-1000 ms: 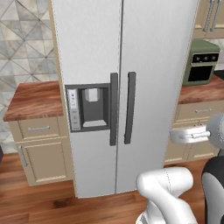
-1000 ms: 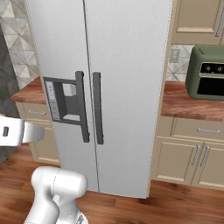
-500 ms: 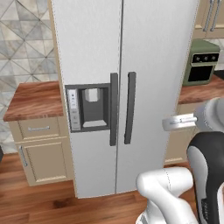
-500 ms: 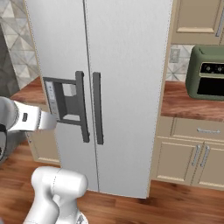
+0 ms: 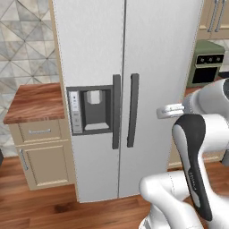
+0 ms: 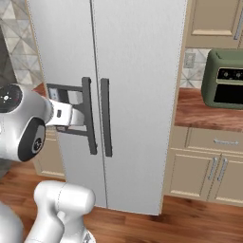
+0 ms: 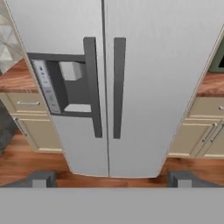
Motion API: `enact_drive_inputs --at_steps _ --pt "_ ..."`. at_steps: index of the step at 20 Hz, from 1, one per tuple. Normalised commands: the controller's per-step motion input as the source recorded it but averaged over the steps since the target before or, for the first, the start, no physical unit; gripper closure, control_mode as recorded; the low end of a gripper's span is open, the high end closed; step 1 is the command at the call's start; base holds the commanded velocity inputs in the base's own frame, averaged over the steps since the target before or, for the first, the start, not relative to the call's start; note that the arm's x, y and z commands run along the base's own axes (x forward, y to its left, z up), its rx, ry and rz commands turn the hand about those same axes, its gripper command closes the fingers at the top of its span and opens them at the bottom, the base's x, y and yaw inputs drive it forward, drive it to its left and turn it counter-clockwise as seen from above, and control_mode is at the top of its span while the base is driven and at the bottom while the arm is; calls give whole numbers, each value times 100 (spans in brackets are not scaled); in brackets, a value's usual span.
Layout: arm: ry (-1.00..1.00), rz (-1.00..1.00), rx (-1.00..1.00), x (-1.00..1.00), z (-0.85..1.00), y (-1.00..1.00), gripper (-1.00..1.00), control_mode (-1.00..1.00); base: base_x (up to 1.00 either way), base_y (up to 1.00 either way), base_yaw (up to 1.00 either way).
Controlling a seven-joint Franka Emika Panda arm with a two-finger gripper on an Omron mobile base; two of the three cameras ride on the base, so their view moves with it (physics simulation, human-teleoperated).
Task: Take the cupcake and donut from the fridge and place them on the empty tray on the dining counter.
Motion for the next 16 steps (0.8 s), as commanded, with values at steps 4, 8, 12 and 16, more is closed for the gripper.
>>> enact_drive_inputs --at_steps 4,8,12,16 --pt "6 0 0 75 -1 -2 -100 -100 0 0 0" --pt "0 0 0 72 -17 0 -100 -100 0 0 0" --pt "0 0 0 67 -27 0 -100 -100 0 0 0" --pt "0 0 0 66 -30 -3 -100 -100 0 0 0"
